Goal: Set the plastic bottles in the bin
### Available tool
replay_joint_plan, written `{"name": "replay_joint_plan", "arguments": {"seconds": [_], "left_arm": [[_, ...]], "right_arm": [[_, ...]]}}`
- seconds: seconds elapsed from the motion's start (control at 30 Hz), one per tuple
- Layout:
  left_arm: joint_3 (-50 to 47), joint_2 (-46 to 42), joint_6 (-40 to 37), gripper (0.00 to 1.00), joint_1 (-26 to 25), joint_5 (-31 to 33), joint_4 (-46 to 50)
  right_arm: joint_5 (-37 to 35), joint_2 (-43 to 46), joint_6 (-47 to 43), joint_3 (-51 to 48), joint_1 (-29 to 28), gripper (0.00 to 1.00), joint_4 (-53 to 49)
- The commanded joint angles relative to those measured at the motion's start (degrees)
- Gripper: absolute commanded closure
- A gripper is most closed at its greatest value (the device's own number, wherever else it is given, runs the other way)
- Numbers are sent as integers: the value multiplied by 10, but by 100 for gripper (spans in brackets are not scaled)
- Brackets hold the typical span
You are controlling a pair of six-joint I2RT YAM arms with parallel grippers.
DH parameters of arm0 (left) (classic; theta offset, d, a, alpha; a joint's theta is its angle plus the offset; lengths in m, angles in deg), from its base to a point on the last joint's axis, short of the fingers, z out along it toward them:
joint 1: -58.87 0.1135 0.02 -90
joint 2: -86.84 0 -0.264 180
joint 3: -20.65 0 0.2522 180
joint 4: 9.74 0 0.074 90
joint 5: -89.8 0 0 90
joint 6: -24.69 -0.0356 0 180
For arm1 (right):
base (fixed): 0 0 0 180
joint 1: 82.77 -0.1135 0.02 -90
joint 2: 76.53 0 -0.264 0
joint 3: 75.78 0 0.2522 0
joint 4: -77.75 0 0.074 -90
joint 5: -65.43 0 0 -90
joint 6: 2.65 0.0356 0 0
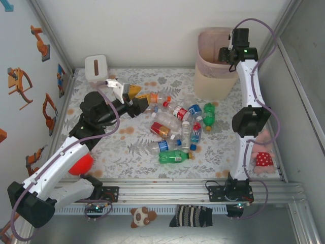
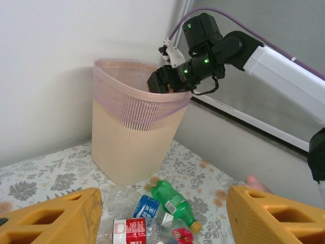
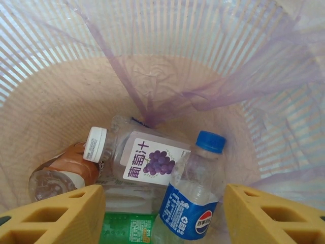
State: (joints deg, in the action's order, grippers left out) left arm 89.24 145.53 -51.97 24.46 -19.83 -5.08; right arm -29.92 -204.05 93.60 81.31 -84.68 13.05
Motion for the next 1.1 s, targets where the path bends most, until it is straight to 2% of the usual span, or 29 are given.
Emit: {"name": "replay_joint_plan", "arguments": {"seconds": [0.0, 0.3, 0.43, 0.6, 0.73, 0.87, 0.93, 1.07], "left_arm": [[5, 3, 11, 35, 3, 16, 17], [53, 60, 47, 35, 7, 87, 122], [79, 102, 96, 35, 30, 109, 179], [93, 155, 206, 35, 74, 126, 226], [116, 201, 313, 36, 100, 175, 278], [136, 254, 408, 39, 124, 176, 308], [147, 280, 453, 44, 134, 170, 322], [176, 330, 541, 39, 147, 164, 356]], "right_arm": [[5, 54, 8, 16, 7, 38, -17], [28, 120, 19, 10, 7, 39, -23], [38, 156, 25, -12, 7, 39, -21], [51, 201, 31, -68, 7, 39, -17], [49, 238, 32, -119, 7, 40, -13], [47, 274, 36, -170, 6, 39, -3], [47, 290, 37, -194, 6, 40, 1], [47, 328, 43, -251, 6, 40, 12]]}}
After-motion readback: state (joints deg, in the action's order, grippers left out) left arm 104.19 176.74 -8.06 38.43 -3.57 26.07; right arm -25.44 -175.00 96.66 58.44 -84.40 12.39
